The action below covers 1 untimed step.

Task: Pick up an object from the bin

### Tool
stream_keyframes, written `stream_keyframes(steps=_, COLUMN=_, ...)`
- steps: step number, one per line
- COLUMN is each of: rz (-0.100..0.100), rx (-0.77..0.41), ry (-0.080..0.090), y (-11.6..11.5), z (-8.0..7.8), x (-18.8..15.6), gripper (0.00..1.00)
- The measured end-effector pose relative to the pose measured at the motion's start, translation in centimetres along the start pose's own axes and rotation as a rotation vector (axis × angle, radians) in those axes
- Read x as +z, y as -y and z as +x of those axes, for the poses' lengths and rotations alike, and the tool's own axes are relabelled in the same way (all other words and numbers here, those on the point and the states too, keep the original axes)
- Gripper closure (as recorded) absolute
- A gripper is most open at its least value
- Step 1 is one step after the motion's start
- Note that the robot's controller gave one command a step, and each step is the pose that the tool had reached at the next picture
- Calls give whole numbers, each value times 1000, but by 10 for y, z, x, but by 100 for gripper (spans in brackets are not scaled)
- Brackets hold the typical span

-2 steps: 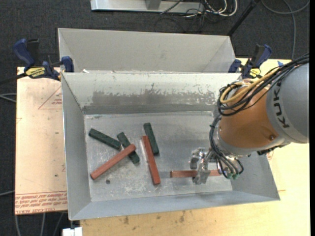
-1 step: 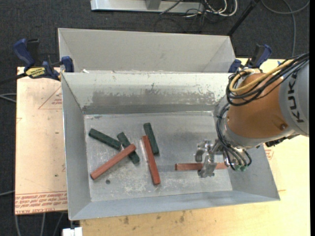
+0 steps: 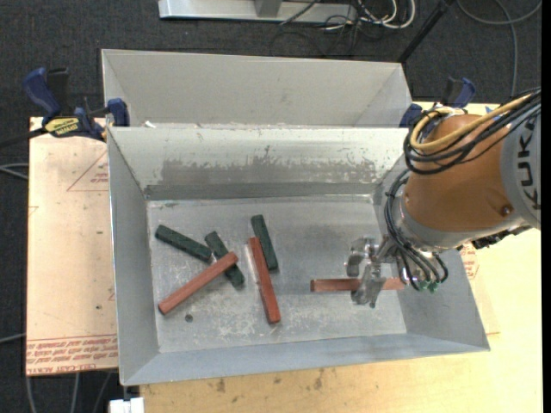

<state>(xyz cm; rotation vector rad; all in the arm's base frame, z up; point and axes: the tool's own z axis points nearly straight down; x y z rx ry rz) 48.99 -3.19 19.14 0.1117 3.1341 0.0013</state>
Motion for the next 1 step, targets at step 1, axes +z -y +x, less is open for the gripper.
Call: stream_keyframes(steps=1, rz=0, rx=-1, ry=-2, y=0, z=-1, x=-8, gripper=100)
